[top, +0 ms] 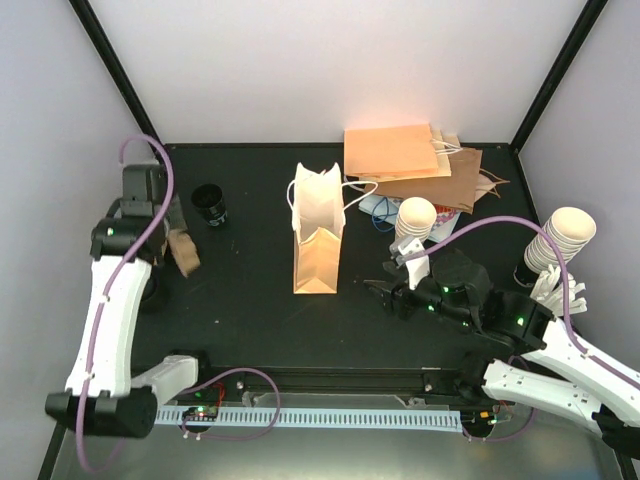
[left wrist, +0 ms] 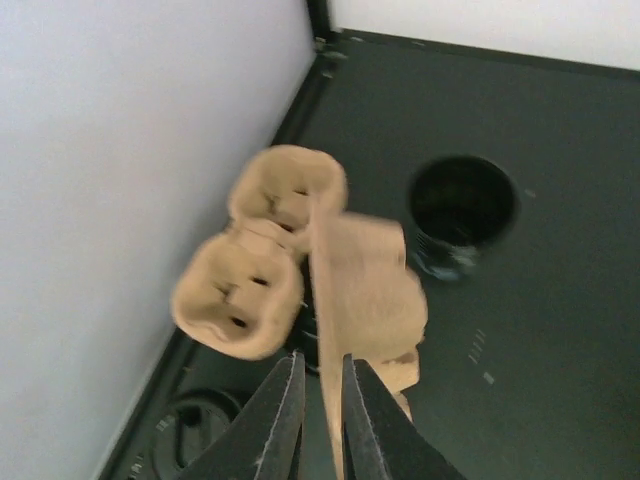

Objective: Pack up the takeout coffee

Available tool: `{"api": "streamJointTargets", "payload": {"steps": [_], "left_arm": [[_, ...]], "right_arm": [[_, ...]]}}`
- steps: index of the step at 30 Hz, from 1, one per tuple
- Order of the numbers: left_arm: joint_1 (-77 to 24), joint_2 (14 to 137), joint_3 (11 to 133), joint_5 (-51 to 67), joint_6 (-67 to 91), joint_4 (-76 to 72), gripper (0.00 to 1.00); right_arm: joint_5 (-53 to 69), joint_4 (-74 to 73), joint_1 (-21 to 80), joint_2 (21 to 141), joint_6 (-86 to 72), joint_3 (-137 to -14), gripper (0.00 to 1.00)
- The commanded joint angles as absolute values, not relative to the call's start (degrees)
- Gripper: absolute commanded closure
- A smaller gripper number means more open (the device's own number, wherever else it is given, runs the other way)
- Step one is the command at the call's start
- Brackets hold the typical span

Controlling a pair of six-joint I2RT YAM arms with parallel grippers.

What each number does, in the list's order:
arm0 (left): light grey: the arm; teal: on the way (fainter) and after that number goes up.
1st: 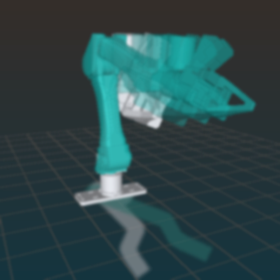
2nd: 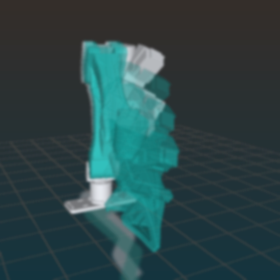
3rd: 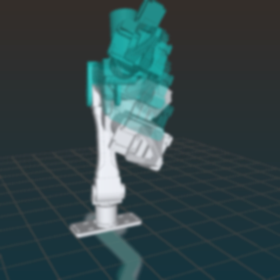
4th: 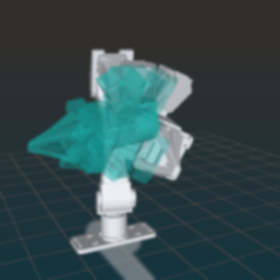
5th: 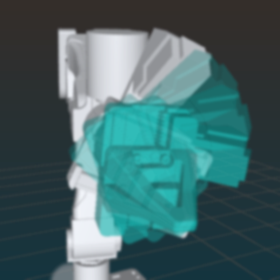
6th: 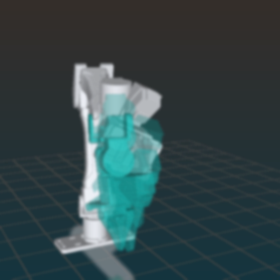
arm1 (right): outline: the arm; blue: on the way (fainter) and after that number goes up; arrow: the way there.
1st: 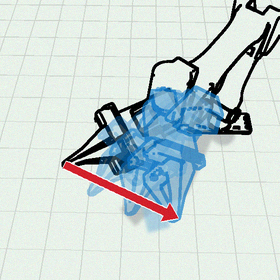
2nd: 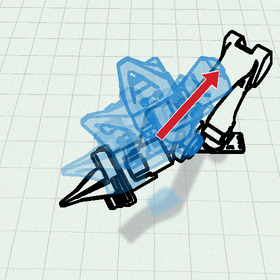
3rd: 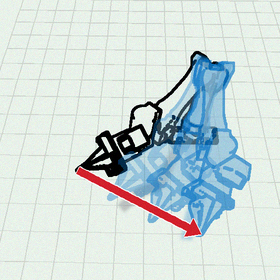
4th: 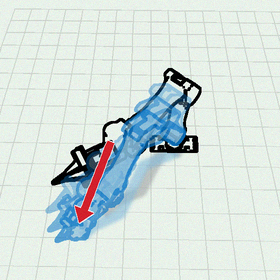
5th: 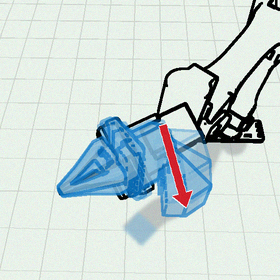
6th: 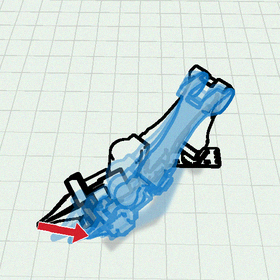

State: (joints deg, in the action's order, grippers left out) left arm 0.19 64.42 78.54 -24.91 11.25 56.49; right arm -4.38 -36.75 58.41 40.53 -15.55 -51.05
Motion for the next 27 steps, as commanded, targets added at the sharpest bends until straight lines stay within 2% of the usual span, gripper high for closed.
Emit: {"api": "streamJointTargets", "payload": {"steps": [1, 8, 16, 17, 21, 24, 27], "left_arm": [[-4.0, 56.3, 74.5, -17.3, 15.7, 62.2, 0.86], [-10.6, 47.8, 64.7, -5.1, 24.6, 66.0, 0.85], [-14.1, 48.1, 53.6, -0.7, 27.0, 55.9, 0.76], [-14.1, 48.7, 52.9, -0.1, 26.9, 54.3, 0.72], [-14.1, 51.7, 50.7, 0.4, 29.7, 46.8, 0.40], [-14.1, 54.6, 49.8, 0.0, 34.8, 41.5, 0.04], [-14.1, 58.9, 50.1, -2.5, 39.9, 37.7, 0.01]], "right_arm": [[-5.2, -38.2, 58.3, 40.4, -16.9, -53.4, 0.36], [-6.4, -39.2, 58.3, 39.7, -18.8, -52.8, 0.36], [-6.0, -40.4, 58.3, 38.7, -20.6, -52.6, 0.36], [-6.0, -40.7, 58.2, 38.6, -20.8, -52.6, 0.36], [-6.1, -41.8, 58.3, 37.9, -22.0, -52.4, 0.36], [-6.6, -42.7, 58.3, 37.4, -22.7, -52.3, 0.36], [-7.7, -43.8, 58.3, 37.0, -23.0, -52.5, 0.36]]}}
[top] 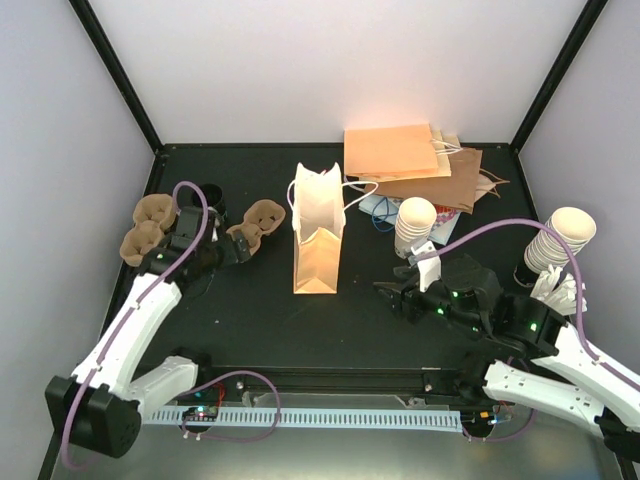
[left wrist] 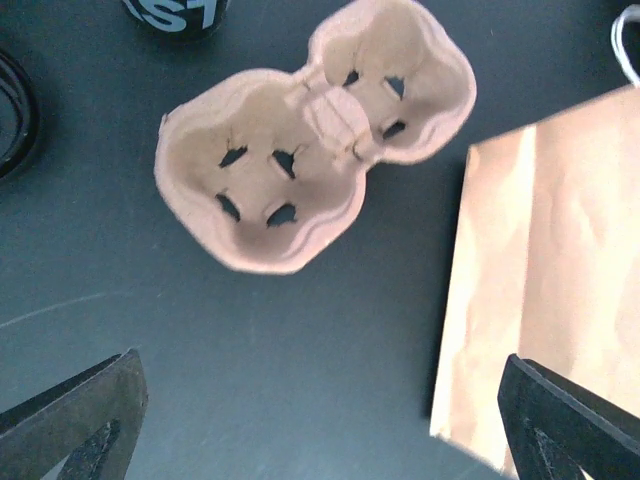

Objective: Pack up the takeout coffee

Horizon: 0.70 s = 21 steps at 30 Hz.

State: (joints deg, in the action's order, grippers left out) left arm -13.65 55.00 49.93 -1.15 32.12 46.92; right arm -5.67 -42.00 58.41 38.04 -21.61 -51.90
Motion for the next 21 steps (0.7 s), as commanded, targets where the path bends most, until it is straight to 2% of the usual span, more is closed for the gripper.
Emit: {"api": "streamJointTargets", "payload": {"steps": [1, 5, 9, 21], "left_arm": [[-14.1, 60.9, 50.8, -4.1, 42.8, 37.7, 0.01], [-14.1, 71.6, 58.3, -6.8, 49.0, 42.9, 0.01], [-14.4, 83.0, 65.9, -5.4, 47.9, 47.7, 0.03], [-14.7, 97.3, 72.2, -3.3, 53.1, 44.1, 0.09]], "right_arm": [[-8.0, -44.2, 58.3, 37.0, -23.1, -52.7, 0.36], [-9.0, -45.1, 58.3, 37.1, -23.2, -53.4, 0.36], [-8.9, -45.1, 58.3, 37.8, -23.4, -54.2, 0.36], [-9.9, -45.1, 58.3, 39.3, -22.9, -55.9, 0.36]]}}
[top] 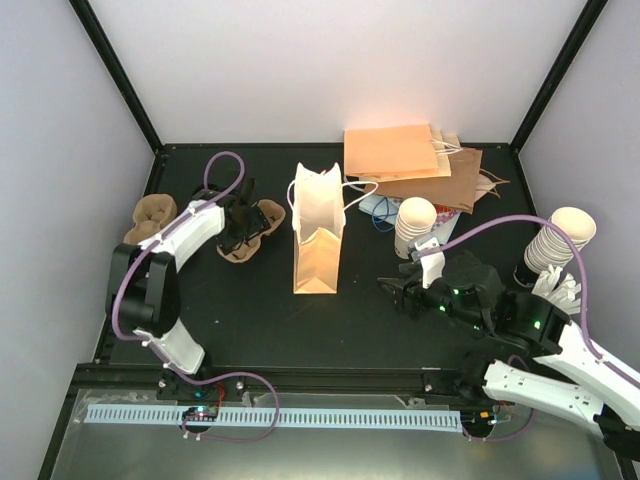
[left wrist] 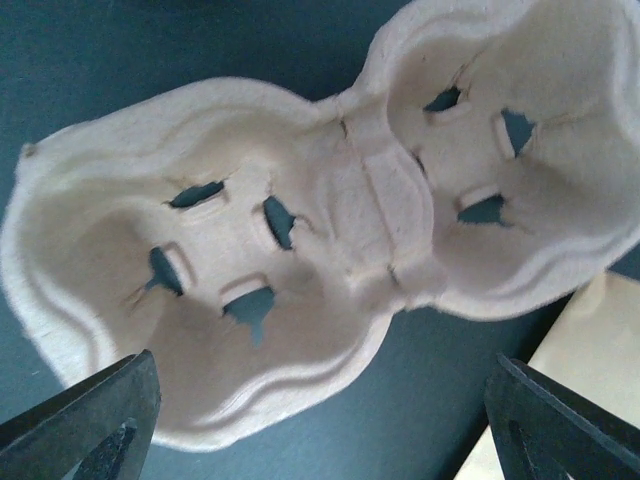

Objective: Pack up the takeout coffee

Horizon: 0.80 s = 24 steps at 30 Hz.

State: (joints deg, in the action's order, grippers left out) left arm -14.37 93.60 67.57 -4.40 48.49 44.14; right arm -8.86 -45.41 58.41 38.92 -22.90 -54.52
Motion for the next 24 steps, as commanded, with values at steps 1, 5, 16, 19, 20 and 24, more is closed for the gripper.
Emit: {"api": "streamJointTargets", "payload": {"steps": [1, 5, 16, 19, 20, 24], "left_arm": [[-14.8, 98.5, 73.4, -3.6, 54.1, 44.8, 0.09], [-14.8, 103.3, 77.8, -4.6, 57.7, 46.9, 0.12], [-14.7, 109.3, 82.3, -8.5, 67.5, 50.4, 0.26], [-14.7, 111.7, 83.5, -7.2, 68.5, 50.4, 0.28], [-14.7, 112.4, 83.9, -6.9, 68.5, 50.4, 0.29], [-14.7, 113.4, 84.5, -7.2, 69.1, 50.6, 0.35]], "right_arm": [[-9.9, -45.2, 58.3, 39.5, -22.9, -56.0, 0.36], [-9.8, -45.4, 58.3, 39.8, -22.9, -56.4, 0.36], [-10.1, -46.1, 58.3, 39.5, -23.3, -56.4, 0.36], [-10.2, -46.3, 58.2, 39.8, -23.1, -56.9, 0.36], [-10.2, -46.4, 58.3, 39.9, -23.0, -57.1, 0.36], [-10.2, -46.7, 58.3, 39.9, -22.9, -57.5, 0.36]]}}
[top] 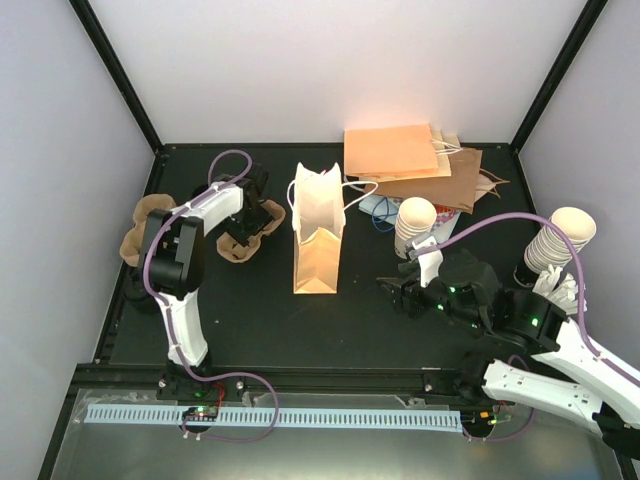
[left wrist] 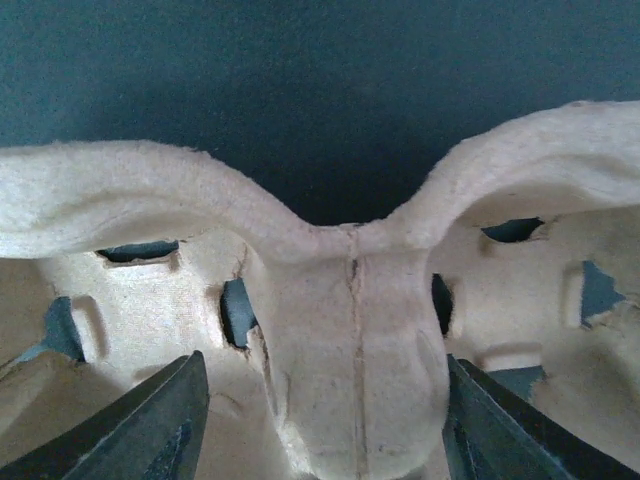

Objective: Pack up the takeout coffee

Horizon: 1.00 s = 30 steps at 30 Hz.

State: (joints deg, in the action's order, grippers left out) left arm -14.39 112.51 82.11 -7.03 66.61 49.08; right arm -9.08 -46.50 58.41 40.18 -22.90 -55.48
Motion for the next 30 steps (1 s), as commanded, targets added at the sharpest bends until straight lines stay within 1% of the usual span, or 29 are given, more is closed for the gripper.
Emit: {"api": "streamJointTargets", "payload": {"steps": [1, 3, 8, 11, 16, 21, 22, 25, 30], "left_arm": [[-14.6, 113.4, 84.3, -7.5, 69.2, 50.5, 0.37], [-14.5, 113.5, 84.0, -7.4, 68.7, 50.1, 0.43], [-14.4, 112.5, 83.9, -6.1, 67.5, 50.8, 0.52], [-14.4, 109.2, 82.5, -6.4, 67.5, 51.3, 0.54], [-14.5, 100.2, 77.7, -8.0, 67.9, 51.7, 0.54], [-14.9, 91.3, 70.8, -9.3, 67.8, 51.0, 0.56], [-14.9, 89.7, 69.3, -9.5, 67.6, 50.4, 0.55], [-14.9, 87.0, 66.2, -8.7, 66.0, 47.6, 0.48], [-14.4, 88.5, 67.4, -6.0, 62.6, 46.9, 0.41]], "right_arm": [[-10.2, -46.7, 58.3, 39.9, -22.9, -57.4, 0.36], [-10.2, -46.8, 58.3, 39.9, -23.0, -57.4, 0.36], [-10.1, -46.7, 58.2, 39.9, -23.0, -57.5, 0.36], [-10.1, -46.6, 58.3, 39.9, -22.9, -57.5, 0.36], [-9.7, -46.2, 58.3, 40.0, -23.0, -57.4, 0.36], [-9.1, -45.8, 58.3, 39.8, -23.1, -56.9, 0.36], [-9.1, -45.6, 58.3, 39.8, -23.1, -56.7, 0.36], [-8.9, -45.1, 58.3, 39.6, -23.2, -56.2, 0.36], [-7.5, -44.5, 58.3, 39.9, -22.9, -56.3, 0.36]]}}
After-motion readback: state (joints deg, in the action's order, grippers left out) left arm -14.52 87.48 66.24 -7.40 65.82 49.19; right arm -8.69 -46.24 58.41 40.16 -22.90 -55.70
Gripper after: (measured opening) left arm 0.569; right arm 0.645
